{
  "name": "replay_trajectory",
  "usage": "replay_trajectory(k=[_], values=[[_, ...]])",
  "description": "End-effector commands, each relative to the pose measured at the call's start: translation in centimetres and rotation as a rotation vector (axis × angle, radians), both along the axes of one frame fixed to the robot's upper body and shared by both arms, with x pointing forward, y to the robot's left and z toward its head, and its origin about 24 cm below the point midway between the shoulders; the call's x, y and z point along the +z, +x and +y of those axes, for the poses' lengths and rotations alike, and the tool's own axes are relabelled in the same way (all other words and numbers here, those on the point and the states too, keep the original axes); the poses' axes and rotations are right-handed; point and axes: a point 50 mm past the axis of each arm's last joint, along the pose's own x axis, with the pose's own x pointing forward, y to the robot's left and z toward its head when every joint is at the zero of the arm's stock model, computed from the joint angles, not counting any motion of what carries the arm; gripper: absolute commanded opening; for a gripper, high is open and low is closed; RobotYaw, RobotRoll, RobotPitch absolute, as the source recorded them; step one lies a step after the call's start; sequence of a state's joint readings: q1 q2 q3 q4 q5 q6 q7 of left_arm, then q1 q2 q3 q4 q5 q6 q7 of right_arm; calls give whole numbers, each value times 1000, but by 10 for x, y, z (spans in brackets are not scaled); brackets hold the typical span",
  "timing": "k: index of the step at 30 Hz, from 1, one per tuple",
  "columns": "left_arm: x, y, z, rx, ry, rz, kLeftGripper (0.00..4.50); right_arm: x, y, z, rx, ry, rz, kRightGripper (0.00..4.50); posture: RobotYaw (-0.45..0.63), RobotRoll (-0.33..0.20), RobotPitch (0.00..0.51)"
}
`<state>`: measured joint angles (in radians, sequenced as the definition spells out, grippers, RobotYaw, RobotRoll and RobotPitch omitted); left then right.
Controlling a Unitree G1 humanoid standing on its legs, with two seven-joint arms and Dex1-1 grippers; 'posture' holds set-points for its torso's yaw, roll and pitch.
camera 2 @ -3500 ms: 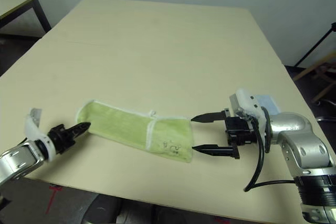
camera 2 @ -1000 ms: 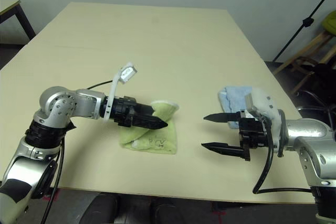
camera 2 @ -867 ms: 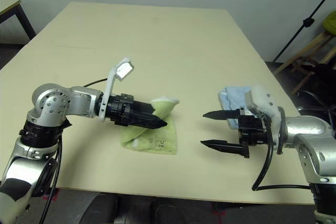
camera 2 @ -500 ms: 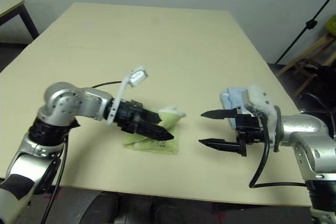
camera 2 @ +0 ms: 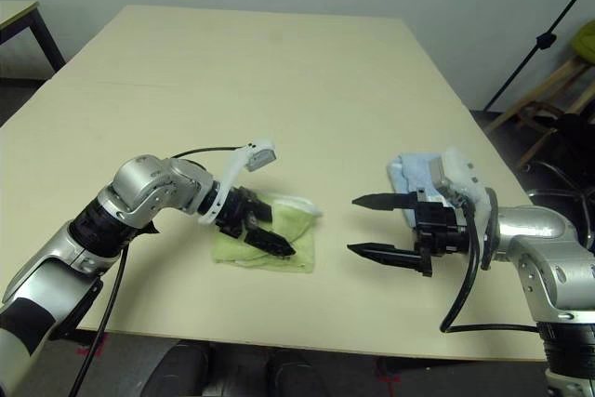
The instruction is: Fold the towel and set it aside.
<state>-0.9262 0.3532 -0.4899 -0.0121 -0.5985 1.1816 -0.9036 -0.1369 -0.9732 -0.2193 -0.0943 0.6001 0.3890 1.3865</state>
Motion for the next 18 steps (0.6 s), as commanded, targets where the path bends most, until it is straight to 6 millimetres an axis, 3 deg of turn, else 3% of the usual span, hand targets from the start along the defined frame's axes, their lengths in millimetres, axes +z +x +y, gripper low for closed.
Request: replay_trajectory(k=[1,9,14,18], values=[[24,-5,-3,-43,-44,-51,4481,4,3,1,8,-6,1,4500,153,0,82],[42,-7,-8,-71,-56,-114,4481,10,11,7,18,8,-1,4500,160,0,81],[34,-5,-5,-71,-14,-118,4481,14,13,12,31,70,-14,4500,155,0,81],[27,-4,-4,-60,-2,-100,4481,7,17,24,63,66,-20,4500,151,0,83]])
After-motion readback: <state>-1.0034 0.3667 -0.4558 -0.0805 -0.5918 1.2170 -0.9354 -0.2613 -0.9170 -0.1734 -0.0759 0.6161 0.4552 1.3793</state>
